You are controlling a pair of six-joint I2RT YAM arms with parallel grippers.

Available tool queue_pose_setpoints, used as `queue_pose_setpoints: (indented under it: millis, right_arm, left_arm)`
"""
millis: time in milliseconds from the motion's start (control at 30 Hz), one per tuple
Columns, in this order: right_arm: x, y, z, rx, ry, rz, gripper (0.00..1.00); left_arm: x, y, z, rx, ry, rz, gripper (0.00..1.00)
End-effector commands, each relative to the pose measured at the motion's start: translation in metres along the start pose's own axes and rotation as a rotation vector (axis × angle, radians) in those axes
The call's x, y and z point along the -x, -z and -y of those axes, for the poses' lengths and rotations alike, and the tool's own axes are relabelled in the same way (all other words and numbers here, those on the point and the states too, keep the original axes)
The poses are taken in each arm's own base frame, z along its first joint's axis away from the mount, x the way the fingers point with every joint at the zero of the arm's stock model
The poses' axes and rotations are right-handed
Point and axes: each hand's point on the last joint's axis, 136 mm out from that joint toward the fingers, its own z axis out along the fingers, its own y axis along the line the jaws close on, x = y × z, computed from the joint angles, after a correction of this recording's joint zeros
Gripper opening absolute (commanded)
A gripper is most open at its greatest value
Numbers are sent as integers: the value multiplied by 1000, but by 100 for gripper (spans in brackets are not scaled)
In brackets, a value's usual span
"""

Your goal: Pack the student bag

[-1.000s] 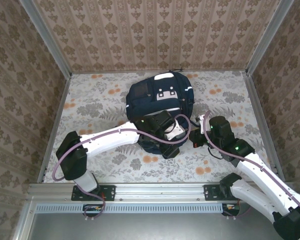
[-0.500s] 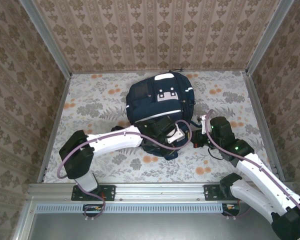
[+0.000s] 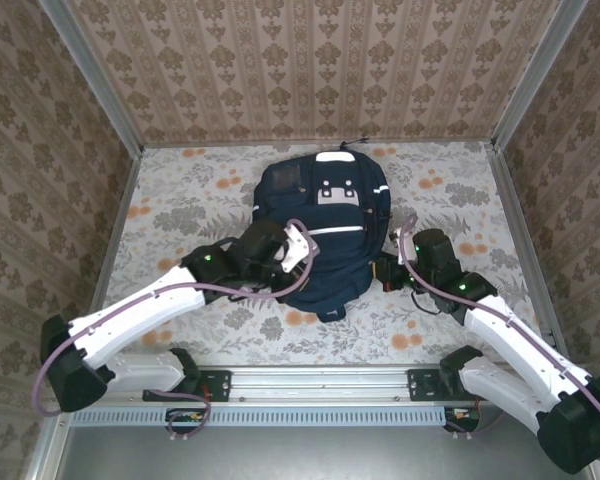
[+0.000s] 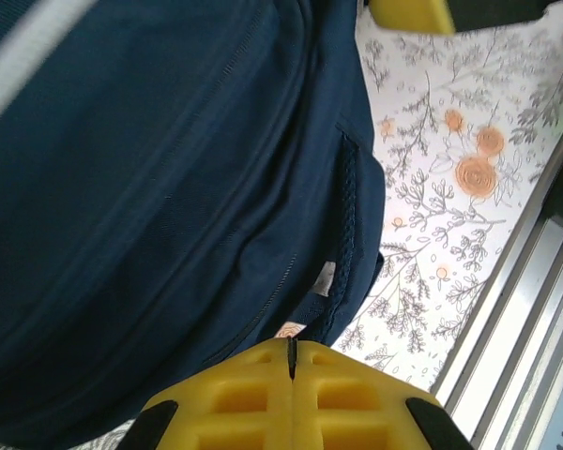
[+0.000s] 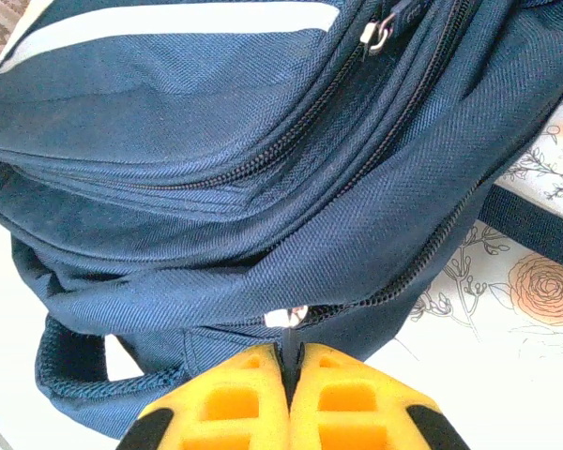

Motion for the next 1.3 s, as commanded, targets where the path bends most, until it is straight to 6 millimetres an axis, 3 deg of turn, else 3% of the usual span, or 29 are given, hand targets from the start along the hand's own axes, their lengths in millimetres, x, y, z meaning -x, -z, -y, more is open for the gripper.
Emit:
queue_pose_setpoints:
  millis: [0, 33, 67, 133, 200, 400, 533, 767, 1033, 1100, 1267]
  right_arm:
    - [27, -2, -1, 1, 9, 111, 0]
    - [29, -2, -4, 21, 1, 119, 0]
    - [30, -2, -7, 41, -13, 125, 0]
    - [32, 0, -15, 84, -28, 134, 0]
    - [33, 4, -21, 116, -34, 140, 0]
    - [31, 12, -25, 138, -41, 159, 0]
    - [29, 12, -26, 145, -46, 159, 0]
    - [30, 13, -26, 153, -50, 169, 0]
    - [34, 12, -22, 143, -63, 175, 0]
    - [33, 11, -19, 135, -64, 172, 0]
    - [21, 4, -9, 88, -68, 123, 0]
  left_arm:
    - [-23, 1, -2, -15, 39, -65, 0]
    - [-23, -1, -3, -15, 48, -68, 0]
    - [-23, -5, -4, -9, 58, -73, 9]
    - [-18, -14, -4, -10, 60, -71, 43]
    - [-9, -26, -6, 1, 44, -68, 59]
    - [28, -70, -10, 24, -30, -95, 64]
    - [43, -90, -2, -5, -54, -96, 64]
    - [56, -109, 10, -47, -72, -105, 57]
    - [55, -123, 24, -120, -80, -126, 15]
    - [58, -119, 21, -111, -86, -110, 0]
    - [77, -84, 0, -85, -42, -27, 0]
